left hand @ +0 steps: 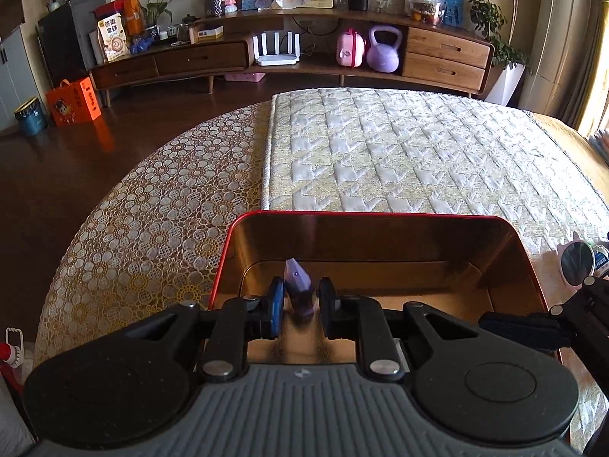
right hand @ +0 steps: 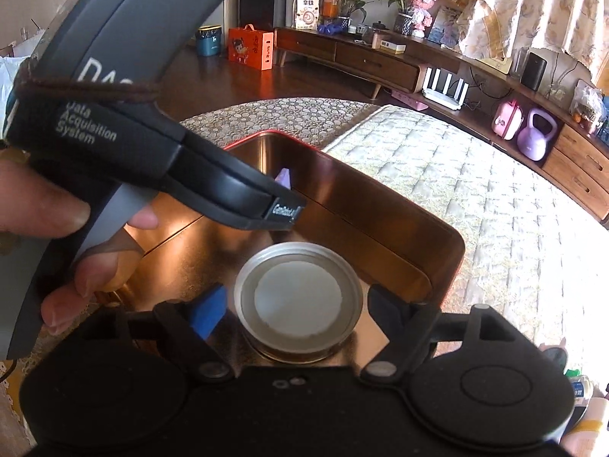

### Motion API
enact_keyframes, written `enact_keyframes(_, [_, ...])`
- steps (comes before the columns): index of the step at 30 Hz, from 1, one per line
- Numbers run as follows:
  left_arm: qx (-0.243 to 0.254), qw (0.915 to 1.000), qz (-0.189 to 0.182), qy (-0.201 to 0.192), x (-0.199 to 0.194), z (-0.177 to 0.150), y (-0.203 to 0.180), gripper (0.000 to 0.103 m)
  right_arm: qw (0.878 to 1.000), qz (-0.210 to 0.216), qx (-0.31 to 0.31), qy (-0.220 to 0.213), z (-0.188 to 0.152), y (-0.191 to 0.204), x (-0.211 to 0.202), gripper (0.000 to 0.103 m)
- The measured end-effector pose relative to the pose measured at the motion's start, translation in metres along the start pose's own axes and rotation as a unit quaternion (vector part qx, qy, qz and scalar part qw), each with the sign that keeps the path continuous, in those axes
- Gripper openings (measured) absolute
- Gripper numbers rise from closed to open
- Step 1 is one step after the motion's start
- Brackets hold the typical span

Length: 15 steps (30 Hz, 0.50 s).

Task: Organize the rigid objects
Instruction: 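Carry the purple block into the red tin and open the left gripper while the right carries the lid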

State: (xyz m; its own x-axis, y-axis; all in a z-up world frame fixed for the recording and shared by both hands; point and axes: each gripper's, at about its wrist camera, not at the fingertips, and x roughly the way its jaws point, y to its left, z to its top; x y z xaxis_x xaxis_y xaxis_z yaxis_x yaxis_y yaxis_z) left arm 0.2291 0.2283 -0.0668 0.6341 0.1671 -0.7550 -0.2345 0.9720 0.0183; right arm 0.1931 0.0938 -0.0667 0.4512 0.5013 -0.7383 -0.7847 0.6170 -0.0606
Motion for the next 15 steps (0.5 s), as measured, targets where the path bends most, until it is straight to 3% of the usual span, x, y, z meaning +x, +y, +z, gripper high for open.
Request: enact_keyframes(15, [-0.015, 0.9997, -0.021, -0.004, -0.027, -0.012, -0.001, 0.021, 0.999, 0.001, 0.036, -0.035, -0.001, -0.014, -0.032, 0.086])
